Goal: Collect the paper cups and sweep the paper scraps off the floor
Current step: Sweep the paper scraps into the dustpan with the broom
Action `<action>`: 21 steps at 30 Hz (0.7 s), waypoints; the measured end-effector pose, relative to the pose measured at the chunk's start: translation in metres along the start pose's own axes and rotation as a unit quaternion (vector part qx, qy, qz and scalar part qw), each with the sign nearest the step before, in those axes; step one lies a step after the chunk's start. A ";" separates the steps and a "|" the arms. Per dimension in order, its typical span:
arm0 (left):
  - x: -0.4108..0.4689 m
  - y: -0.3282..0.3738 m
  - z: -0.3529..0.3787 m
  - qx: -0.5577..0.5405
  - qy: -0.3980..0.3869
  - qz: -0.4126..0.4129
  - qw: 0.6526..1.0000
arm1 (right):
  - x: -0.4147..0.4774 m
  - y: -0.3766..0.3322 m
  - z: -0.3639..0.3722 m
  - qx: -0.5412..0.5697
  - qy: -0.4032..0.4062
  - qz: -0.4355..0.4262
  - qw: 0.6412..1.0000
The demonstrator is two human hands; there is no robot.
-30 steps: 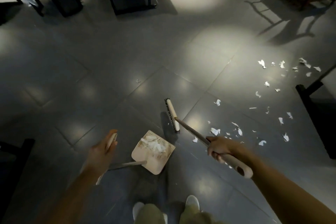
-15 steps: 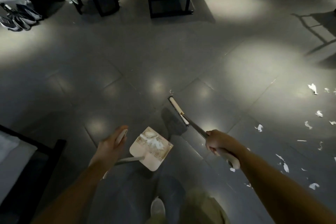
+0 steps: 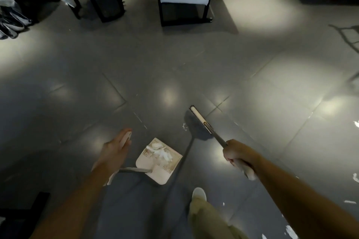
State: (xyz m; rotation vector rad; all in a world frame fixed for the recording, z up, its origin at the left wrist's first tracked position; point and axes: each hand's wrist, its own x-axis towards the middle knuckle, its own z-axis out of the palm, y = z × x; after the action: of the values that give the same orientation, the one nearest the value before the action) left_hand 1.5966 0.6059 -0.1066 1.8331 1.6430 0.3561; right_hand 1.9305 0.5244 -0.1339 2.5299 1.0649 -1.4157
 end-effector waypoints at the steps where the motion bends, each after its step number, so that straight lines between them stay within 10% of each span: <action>1: 0.022 0.003 0.003 -0.003 -0.006 -0.009 1.000 | 0.014 -0.010 -0.010 -0.002 0.000 0.001 1.000; 21: 0.180 0.018 -0.004 -0.068 -0.151 0.075 0.983 | -0.008 -0.115 0.003 -0.004 -0.204 0.020 0.979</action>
State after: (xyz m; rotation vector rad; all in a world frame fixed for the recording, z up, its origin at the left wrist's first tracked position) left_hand 1.6405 0.7796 -0.1308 1.8108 1.2494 0.2334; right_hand 1.8579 0.6065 -0.0987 2.1019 0.9325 -1.8056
